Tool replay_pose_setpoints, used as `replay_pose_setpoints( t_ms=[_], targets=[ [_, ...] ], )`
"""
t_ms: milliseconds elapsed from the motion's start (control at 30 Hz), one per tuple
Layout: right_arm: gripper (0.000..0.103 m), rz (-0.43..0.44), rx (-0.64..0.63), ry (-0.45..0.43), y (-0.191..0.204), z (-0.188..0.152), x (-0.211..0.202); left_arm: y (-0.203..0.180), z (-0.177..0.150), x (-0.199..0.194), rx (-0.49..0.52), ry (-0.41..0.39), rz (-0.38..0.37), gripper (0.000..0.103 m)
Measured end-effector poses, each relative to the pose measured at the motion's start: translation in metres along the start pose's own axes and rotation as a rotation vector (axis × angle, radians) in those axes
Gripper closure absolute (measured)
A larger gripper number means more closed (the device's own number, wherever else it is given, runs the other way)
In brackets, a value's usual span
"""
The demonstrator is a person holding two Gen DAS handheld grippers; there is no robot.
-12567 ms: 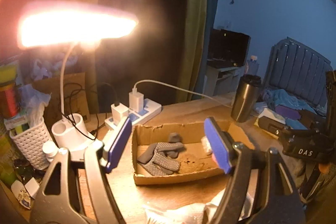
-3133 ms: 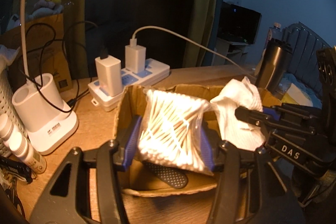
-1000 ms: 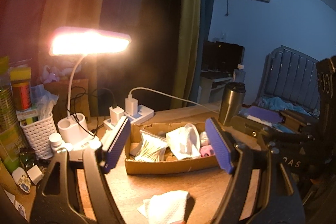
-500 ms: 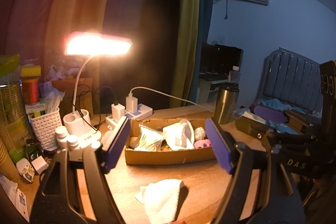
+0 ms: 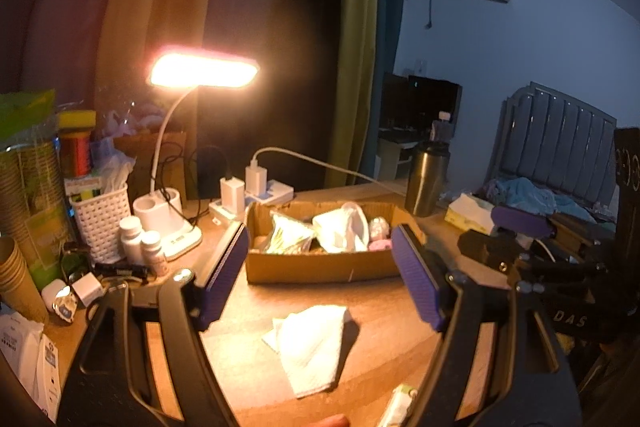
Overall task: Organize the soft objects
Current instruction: 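Withdraw both grippers from the box toward the remaining items on the desk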
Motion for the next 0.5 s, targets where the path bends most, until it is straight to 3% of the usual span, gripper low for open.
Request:
replay_pose_setpoints(
  t_ms=[133,233,500],
  targets=[
    [0.038,0.0,-0.004,0.035,0.002,-0.017,-0.001,0.004,-0.013,-0.003,-0.013,0.024,0.009,0.025],
    [0.038,-0.001,-0.005,0.064,0.004,-0.03,0.001,0.008,-0.023,-0.004,-0.027,0.042,0.012,0.01],
    [0.035,0.021,0.001,0.136,0.015,-0.066,0.004,0.017,-0.055,-0.005,-0.051,0.112,0.024,0.01]
  ],
)
Point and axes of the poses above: each gripper's, at about its wrist camera, not at the fingertips, and x roughly the way its jaws point, y to its left, z to its top, the point moved 6 cm from there along x, roughly the way its jaws point
